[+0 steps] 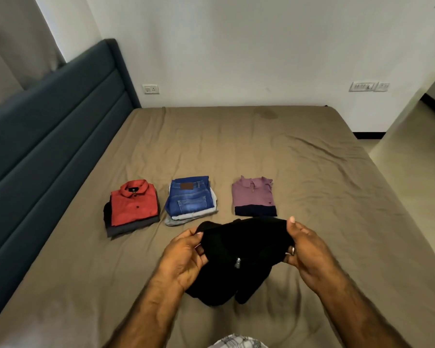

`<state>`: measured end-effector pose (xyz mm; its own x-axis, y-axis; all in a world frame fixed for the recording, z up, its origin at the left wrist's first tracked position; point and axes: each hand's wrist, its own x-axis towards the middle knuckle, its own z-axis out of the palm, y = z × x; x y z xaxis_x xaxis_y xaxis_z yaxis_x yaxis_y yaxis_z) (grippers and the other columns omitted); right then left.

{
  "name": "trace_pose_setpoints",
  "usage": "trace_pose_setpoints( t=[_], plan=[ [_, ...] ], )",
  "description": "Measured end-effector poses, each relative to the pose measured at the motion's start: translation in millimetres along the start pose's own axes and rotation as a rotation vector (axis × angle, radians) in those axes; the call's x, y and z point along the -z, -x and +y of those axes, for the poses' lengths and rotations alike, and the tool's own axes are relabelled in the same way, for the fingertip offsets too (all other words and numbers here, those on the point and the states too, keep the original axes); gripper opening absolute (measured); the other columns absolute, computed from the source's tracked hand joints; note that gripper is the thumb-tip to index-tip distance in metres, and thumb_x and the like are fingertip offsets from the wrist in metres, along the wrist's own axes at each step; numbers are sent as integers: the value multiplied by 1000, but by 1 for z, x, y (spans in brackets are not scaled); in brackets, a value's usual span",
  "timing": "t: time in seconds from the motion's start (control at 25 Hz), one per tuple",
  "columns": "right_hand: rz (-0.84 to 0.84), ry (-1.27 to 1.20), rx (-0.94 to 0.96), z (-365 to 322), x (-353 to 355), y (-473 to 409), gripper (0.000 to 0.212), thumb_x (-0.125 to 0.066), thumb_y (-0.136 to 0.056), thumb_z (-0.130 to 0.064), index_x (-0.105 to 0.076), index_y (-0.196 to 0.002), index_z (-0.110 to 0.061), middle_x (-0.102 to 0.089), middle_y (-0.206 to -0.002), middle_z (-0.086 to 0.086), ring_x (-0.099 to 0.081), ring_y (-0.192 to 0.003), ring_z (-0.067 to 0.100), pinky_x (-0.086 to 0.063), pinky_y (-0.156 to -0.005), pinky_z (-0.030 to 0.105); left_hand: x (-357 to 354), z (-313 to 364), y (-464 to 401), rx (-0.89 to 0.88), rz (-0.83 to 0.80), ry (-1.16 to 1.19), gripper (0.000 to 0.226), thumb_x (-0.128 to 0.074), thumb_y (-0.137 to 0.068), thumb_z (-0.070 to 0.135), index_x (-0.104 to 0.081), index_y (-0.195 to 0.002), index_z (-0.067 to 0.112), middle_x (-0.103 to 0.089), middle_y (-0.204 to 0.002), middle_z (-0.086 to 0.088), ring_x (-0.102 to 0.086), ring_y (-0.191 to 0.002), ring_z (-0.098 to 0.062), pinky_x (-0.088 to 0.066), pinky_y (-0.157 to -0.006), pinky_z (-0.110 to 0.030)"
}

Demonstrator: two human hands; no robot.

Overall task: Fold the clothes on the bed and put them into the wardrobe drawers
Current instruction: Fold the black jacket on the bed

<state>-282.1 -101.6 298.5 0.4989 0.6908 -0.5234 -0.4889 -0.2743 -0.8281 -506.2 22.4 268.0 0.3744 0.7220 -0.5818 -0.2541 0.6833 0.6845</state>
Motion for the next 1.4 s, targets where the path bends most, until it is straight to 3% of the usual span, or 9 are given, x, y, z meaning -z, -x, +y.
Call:
trace_pose_setpoints(
  t=[0.12, 0.28, 0.48, 0.6, 0.72, 0.88, 1.12, 1.28, 1.4],
  plan=[
    [20, -261, -209, -4, 1, 0, 44, -55, -105, -37, -66, -130, -3, -76, -118, 20, -71, -111, 36, -57, -94, 55, -6, 12, 12, 121, -61, 181, 28, -52, -96, 3, -69, -117, -1, -77, -100, -19, -78, -82, -31, -63, -78, -54],
    [-66, -360, -128, -26, -3, -2, 54, -61, -100, -48, -69, -129, -2, -73, -126, 21, -70, -119, 37, -55, -102, 51, -19, 31, 15, 268, -108, 40, 22, -60, -83, 11, -72, -99, 4, -74, -94, -16, -75, -81, -33, -62, -71, -44],
    [-142, -396, -100, -41, 0, -13, 58, -49, -105, -52, -71, -124, -1, -74, -122, 22, -73, -111, 35, -61, -95, 51, -23, 42, 8, 98, -170, 45, 24, -75, -87, 25, -74, -105, 10, -77, -107, -16, -76, -92, -30, -63, -78, -46],
    [-240, -223, -37, -42, -8, -16, 48, -64, -100, -39, -69, -127, 0, -72, -125, 25, -70, -117, 36, -54, -103, 49, -17, 43, -4, -245, -171, -599, 57, -97, -62, 49, -63, -103, 29, -75, -105, -2, -75, -94, -19, -62, -76, -39],
    [-211, 183, 169, -36, -17, -24, 53, -96, -66, -14, -67, -110, -12, -77, -110, 20, -77, -97, 31, -61, -77, 40, -13, 33, -18, -674, 139, -1405, 39, -80, -83, 46, -49, -104, 36, -69, -91, 9, -70, -81, -15, -58, -66, -36],
    [90, 876, 494, -31, -19, -37, 43, -85, -74, -11, -55, -97, -32, -68, -82, -10, -67, -72, 9, -52, -60, 22, -25, 35, -20, -895, 383, -1739, 18, -66, -86, 37, -62, -99, 25, -60, -101, 3, -61, -90, -23, -53, -65, -36],
    [492, 1276, 943, -29, 8, -67, 15, -67, -83, -22, -74, -96, -17, -59, -93, 4, -56, -83, 30, -53, -68, 40, -29, 49, -25, -807, 478, -1571, 16, -65, -88, 34, -68, -80, 20, -65, -68, 2, -64, -66, -24, -51, -57, -33],
    [342, 995, 755, -35, -3, -78, 22, -68, -95, -37, -77, -83, -21, -69, -73, -9, -65, -68, 15, -54, -63, 32, -42, 51, -35, -792, 387, -1475, 38, -57, -94, 48, -63, -69, 20, -58, -65, 8, -59, -63, -15, -50, -56, -31],
    [145, 586, 485, -47, -8, -87, 41, -62, -103, -37, -67, -72, -10, -65, -66, -2, -61, -65, 16, -51, -66, 36, -43, 68, -46, -647, 34, -965, 30, -64, -103, 31, -73, -75, 21, -67, -86, 5, -66, -81, -11, -53, -70, -30]
  ],
)
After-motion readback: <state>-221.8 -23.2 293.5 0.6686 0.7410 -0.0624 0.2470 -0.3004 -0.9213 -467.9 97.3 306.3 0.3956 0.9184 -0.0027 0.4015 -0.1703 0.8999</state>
